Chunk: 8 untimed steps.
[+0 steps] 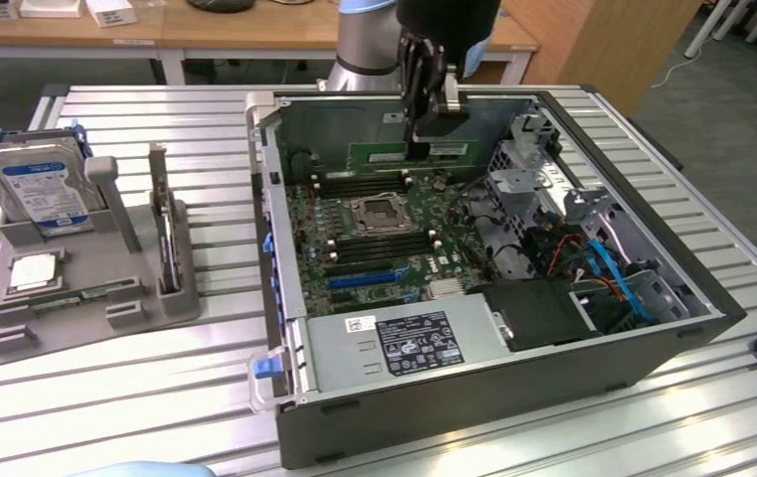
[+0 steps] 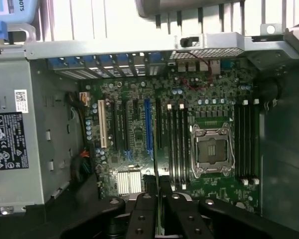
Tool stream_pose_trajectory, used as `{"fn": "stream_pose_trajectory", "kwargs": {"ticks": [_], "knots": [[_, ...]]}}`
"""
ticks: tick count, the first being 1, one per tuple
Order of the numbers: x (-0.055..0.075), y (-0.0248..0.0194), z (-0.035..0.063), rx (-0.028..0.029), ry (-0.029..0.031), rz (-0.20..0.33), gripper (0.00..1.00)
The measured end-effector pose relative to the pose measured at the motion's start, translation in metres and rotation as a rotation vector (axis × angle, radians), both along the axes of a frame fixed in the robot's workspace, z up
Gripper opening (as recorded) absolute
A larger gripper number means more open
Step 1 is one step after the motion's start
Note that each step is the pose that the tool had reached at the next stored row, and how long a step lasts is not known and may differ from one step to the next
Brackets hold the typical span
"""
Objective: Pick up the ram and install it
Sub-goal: 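Pick up the ram and move it above insertion slot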
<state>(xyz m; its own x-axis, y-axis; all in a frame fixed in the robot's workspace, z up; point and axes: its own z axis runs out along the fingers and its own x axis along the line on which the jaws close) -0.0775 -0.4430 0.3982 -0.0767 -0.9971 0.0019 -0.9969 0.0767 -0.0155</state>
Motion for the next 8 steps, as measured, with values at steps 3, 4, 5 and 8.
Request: {"fn": "stream_pose_trajectory", "kwargs": {"ticks": [3, 4, 5, 8], "knots": [[0.003, 0.0070, -0.0001, -0.0001, 0.0001, 0.000, 0.13], [0.004, 0.0094, -0.0002, 0.0000, 0.0000, 0.000, 0.13], [0.005, 0.0116, -0.0003, 0.0001, -0.0001, 0.000, 0.13], [0.008, 0.0186, -0.0003, -0.0002, 0.0001, 0.000, 0.13]]}}
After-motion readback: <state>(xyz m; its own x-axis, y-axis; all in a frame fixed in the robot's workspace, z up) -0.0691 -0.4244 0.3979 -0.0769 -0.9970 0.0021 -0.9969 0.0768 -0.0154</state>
